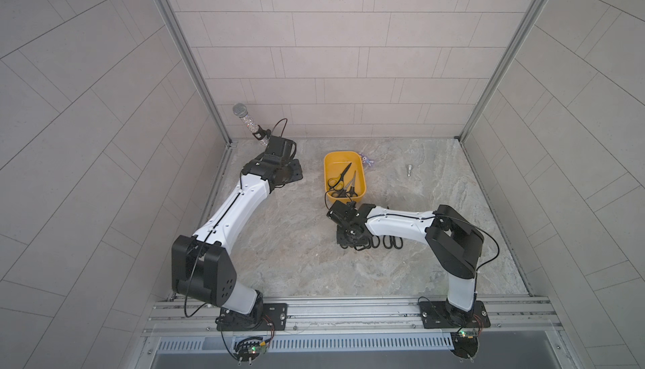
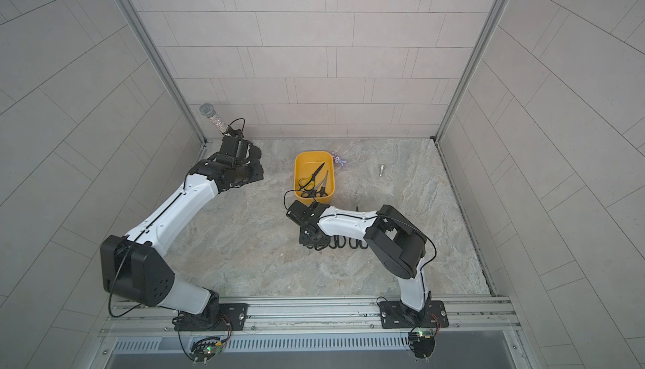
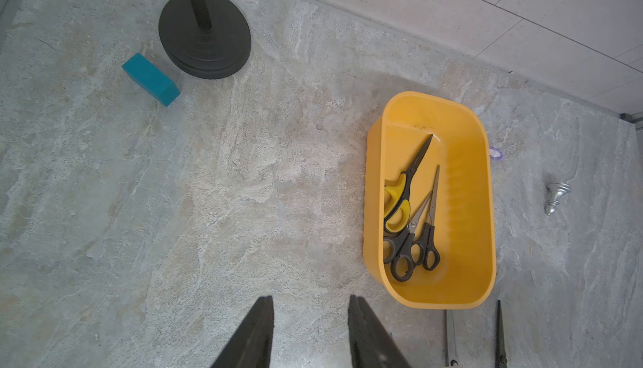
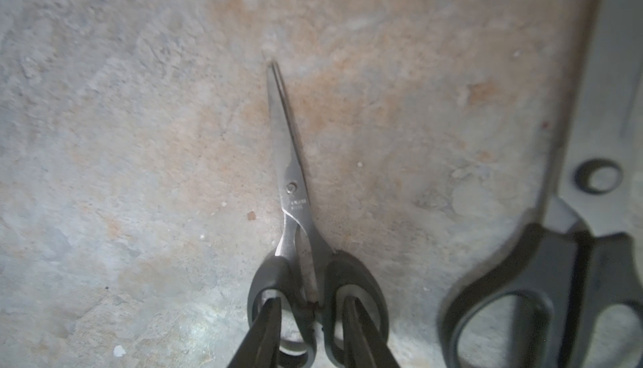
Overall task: Take the scissors out of the storage box
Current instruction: Place the scissors at the center of the board, then pick up the scissors from the storage box.
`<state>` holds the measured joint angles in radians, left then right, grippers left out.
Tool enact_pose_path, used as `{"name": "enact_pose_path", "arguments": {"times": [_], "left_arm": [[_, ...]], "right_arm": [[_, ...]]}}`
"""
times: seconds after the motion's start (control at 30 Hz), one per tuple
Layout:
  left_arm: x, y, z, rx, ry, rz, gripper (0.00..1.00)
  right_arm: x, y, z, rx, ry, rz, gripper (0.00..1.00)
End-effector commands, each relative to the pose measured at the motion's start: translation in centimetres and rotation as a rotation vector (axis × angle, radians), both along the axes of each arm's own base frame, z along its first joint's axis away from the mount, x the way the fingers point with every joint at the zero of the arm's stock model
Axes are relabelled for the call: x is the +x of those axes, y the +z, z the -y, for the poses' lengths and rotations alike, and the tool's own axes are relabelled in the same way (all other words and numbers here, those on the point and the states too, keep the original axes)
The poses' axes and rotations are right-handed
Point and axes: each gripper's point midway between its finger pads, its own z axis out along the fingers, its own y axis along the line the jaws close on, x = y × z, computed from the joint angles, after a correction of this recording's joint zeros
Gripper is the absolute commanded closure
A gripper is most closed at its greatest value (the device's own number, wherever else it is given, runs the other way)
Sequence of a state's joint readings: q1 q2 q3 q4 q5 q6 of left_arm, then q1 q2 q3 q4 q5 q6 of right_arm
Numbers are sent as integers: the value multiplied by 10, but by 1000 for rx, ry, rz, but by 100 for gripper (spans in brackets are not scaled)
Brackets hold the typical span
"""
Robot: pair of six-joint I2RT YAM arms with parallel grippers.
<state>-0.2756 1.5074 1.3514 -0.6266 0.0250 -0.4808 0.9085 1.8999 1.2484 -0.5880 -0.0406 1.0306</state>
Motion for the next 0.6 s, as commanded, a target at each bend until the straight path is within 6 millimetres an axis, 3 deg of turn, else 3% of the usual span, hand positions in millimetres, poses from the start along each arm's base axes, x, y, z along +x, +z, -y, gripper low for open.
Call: {"name": "enact_pose_path", "arguments": {"times": [0.0, 0.13, 0.23, 0.37, 0.47, 0.57], "left_arm": [[4, 5, 4, 9, -12, 2, 58], [7, 16, 25, 163, -137, 14, 58], [10, 14, 45, 150, -197, -7, 58], [17, 3, 70, 122, -280, -19, 58], [24, -10, 96, 153, -371, -41, 58], [33, -28, 127, 168, -470, -74, 60]], "right_arm": [[12, 31, 8, -27, 26, 83, 65], [29, 81, 7, -26, 70, 202, 65], [37, 118, 15, -9, 68, 275, 64], [55, 154, 67, 5, -71, 353, 63], [74, 167, 110, 60, -161, 368, 63], [87, 174, 139, 61, -198, 370, 62]]}}
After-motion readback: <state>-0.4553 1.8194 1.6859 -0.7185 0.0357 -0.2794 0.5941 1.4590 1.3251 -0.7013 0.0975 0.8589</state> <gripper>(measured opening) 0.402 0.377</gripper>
